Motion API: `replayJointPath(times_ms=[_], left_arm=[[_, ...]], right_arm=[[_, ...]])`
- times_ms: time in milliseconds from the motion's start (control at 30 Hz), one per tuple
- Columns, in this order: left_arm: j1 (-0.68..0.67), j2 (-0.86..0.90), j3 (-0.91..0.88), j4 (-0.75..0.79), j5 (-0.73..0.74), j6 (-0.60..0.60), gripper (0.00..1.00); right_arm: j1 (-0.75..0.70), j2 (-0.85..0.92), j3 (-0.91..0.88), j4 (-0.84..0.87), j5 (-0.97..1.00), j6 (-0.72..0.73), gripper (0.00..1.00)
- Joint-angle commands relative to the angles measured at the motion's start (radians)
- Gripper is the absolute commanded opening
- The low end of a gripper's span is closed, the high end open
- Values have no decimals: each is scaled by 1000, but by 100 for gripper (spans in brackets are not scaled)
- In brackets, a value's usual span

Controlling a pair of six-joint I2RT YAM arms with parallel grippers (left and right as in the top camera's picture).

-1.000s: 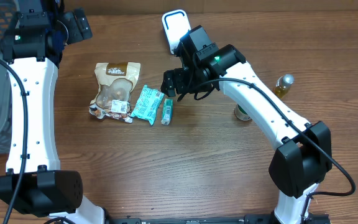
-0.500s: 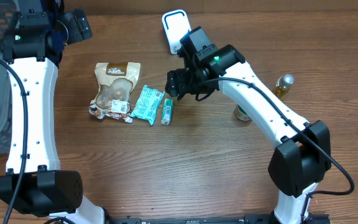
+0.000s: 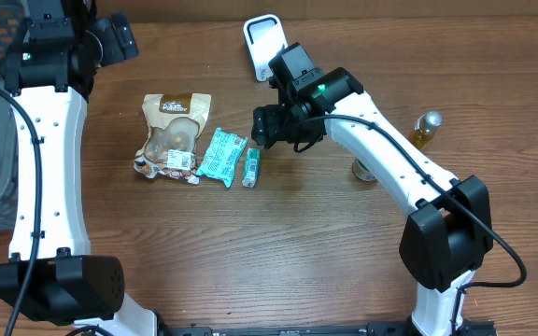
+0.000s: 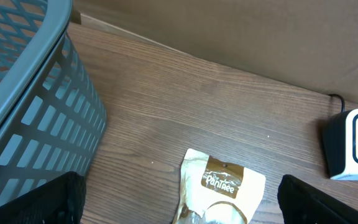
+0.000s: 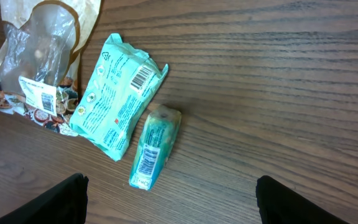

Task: Scan the item barcode
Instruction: 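Lower the right gripper onto the small teal pack and close it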

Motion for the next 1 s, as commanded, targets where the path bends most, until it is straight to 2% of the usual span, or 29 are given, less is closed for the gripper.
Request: replayJointPath(times_ms=[0, 433, 667, 967], left_arm=[[4, 3, 8, 0, -13, -14, 100], [4, 3, 8, 0, -13, -14, 99], [4, 3, 8, 0, -13, -14, 100], [4, 3, 8, 0, -13, -14, 100]], right_arm=[[5, 4, -27, 10, 12, 21, 83], [104, 4, -235, 259, -58, 27, 80], [135, 5, -339, 402, 74, 204, 78], [135, 6, -389, 483, 98, 229, 71]])
